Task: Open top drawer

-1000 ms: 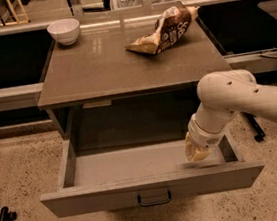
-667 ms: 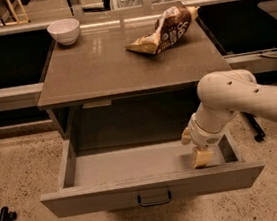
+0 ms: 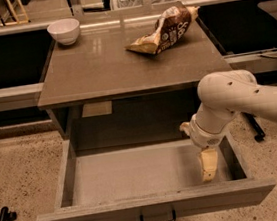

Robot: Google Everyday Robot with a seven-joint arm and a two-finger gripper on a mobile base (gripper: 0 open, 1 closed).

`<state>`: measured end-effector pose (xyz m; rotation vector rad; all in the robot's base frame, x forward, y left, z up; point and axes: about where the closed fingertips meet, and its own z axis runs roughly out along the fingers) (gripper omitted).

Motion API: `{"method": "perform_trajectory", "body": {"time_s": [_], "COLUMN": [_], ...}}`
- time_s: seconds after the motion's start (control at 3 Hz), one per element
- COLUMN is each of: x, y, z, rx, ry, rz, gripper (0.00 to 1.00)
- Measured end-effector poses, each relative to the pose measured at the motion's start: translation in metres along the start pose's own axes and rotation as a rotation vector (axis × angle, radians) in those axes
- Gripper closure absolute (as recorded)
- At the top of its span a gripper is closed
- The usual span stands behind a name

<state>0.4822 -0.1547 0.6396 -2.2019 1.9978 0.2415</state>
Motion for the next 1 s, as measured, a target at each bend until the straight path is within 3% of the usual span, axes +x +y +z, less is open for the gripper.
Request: {"method": "perform_trajectory", "body": {"time_s": [0.33,1.0], "x": [-0.002,0.002], "y": [-0.004,-0.009], "z": [-0.01,-0.078], "rx": [0.007,0.128], "ry": [0.018,0.041], "rz": [-0.022,-0.037], "gripper": [0.0,0.0]}}
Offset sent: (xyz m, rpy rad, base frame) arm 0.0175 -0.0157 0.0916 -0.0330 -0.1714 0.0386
